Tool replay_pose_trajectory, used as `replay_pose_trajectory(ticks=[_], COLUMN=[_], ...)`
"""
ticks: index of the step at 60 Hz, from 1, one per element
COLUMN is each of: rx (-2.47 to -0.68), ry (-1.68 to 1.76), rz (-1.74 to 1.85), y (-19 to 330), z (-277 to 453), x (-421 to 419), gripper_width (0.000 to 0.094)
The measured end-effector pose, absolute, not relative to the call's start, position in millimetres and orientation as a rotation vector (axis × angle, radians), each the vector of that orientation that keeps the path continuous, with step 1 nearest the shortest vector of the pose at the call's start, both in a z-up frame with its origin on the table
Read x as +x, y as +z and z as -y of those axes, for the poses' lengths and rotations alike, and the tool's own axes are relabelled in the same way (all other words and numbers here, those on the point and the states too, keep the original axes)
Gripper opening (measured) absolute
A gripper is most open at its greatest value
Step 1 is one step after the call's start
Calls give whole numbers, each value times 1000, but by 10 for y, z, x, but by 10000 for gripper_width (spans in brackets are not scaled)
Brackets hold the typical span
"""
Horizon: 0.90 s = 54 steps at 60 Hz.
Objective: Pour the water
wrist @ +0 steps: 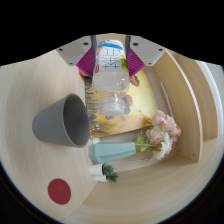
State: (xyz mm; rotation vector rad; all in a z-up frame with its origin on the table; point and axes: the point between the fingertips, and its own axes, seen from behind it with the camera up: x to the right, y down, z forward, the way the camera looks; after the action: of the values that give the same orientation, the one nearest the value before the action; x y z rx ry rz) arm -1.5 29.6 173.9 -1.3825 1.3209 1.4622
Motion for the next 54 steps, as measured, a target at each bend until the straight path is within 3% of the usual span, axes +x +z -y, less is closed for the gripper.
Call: replay_pose_trajectory(ticks=[16,31,44,54], rx=[-978,-1101,-1385,-1578], ry=[1733,1683,1403,868], rz=[-1693,-1607,-1081,-666], y=[1819,1868,2530,2786], z=[-303,-304,-339,-283], x=[305,226,369,929], gripper_width=[401,401,403,412])
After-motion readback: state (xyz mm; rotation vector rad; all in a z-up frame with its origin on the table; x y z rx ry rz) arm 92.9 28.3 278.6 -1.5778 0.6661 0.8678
